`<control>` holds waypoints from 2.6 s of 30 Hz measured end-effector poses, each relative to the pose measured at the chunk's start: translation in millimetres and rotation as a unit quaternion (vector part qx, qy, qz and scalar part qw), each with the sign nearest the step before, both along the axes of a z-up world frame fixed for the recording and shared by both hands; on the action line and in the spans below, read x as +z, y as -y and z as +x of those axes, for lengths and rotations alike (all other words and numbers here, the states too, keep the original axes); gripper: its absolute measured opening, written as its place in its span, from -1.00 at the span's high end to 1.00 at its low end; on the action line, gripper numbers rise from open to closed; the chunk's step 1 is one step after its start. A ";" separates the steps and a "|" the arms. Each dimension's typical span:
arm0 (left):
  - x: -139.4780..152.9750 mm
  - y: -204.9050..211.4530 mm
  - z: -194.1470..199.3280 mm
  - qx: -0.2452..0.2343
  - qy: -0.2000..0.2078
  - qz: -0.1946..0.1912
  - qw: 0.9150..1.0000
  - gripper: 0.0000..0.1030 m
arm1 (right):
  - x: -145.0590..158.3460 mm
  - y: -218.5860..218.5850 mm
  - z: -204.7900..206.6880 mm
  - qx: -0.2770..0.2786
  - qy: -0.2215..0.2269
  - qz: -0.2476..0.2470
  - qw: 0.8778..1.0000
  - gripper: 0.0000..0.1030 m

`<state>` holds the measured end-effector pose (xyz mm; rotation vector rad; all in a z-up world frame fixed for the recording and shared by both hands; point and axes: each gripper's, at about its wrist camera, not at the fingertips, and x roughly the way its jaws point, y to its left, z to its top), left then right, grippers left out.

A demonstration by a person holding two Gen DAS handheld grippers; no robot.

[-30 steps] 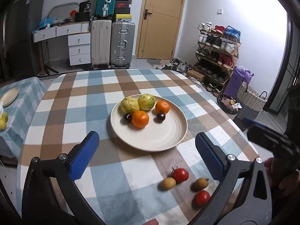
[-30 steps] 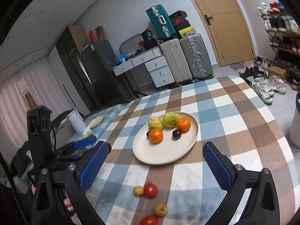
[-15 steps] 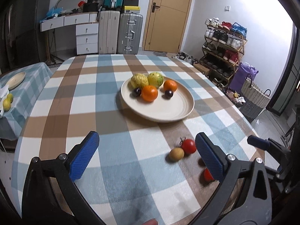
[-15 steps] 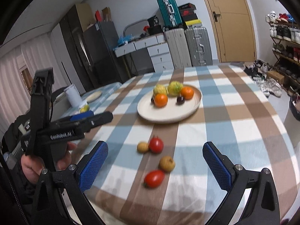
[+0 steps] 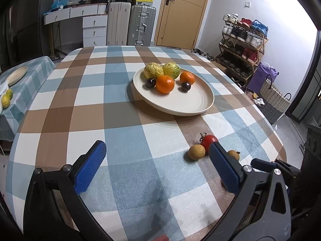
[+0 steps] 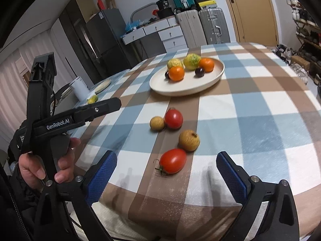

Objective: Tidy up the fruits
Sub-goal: 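Grasp a red tomato with the right tool while the left tool grasps a brown round fruit, then carry the tomato and brown fruit onto the plate and open both tools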

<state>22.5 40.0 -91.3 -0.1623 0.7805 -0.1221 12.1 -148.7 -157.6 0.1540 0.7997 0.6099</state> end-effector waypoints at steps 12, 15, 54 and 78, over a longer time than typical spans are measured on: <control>-12.5 0.9 9.0 -0.002 -0.016 -0.001 1.000 -0.98 | -13.9 -4.8 11.0 -0.002 -0.016 -0.019 1.000 0.11; -14.3 4.1 9.9 -0.005 -0.018 0.002 1.000 -0.98 | -15.0 -6.7 10.7 0.004 -0.011 -0.025 1.000 0.35; -47.8 60.8 48.8 -0.147 -0.068 0.042 0.986 -0.12 | -1.5 43.7 25.4 -0.004 0.036 0.066 0.997 0.37; -37.9 51.6 40.9 -0.173 -0.047 0.005 0.984 0.55 | -0.6 43.1 28.5 -0.005 0.037 0.062 0.997 0.36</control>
